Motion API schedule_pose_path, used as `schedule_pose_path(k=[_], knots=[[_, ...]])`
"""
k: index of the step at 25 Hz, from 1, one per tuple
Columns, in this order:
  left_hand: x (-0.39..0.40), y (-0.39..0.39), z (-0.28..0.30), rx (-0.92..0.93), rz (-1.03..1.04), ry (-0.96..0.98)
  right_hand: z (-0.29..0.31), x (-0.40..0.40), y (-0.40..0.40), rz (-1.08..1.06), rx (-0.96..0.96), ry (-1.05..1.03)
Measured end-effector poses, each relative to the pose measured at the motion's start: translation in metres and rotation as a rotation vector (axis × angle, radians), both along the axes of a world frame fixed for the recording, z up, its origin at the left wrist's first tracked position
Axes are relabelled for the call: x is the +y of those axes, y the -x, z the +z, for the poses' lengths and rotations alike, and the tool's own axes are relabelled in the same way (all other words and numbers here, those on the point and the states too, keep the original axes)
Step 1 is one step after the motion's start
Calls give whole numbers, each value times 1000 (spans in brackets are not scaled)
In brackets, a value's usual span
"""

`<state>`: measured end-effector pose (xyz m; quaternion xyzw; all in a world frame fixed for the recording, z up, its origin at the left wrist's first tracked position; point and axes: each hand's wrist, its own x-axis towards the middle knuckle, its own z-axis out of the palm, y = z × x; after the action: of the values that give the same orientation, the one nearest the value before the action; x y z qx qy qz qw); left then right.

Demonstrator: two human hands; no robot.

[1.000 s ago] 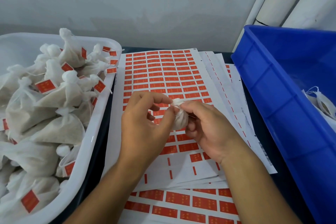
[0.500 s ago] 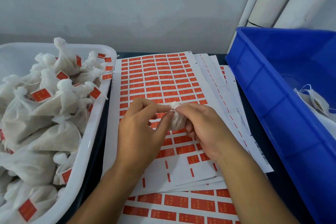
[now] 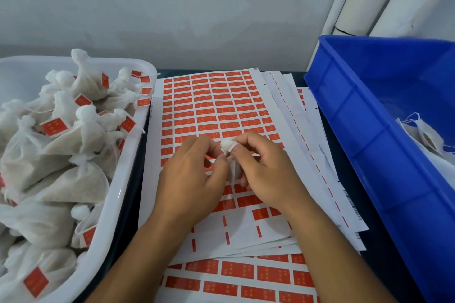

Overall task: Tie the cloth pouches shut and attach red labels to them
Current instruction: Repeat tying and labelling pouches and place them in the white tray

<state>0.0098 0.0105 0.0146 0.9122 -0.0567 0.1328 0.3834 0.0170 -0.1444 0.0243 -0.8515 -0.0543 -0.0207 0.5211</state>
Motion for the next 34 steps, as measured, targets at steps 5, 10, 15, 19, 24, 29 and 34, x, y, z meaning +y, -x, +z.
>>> schedule_pose_path(k=[5, 10, 15, 19, 24, 29, 34], knots=[[-3, 3, 6, 58, 5, -41, -5, 1, 0, -102, -173, 115], [-4, -2, 15, 522, 47, 524, -5, 1, -2, -62, -258, 170], [5, -3, 25, 673, -8, 1138, -3, 1, -1, 111, -214, 121], [7, -3, 28, 636, -39, 1239, -7, -1, -1, 142, -212, 271], [8, -2, 31, 600, -77, 1379, -7, -8, -5, 45, -253, 358], [8, -1, 30, 560, -73, 1291, -13, -7, -4, 27, -238, 414], [7, -1, 27, 505, -120, 1328, -13, -6, -6, 1, -227, 438]])
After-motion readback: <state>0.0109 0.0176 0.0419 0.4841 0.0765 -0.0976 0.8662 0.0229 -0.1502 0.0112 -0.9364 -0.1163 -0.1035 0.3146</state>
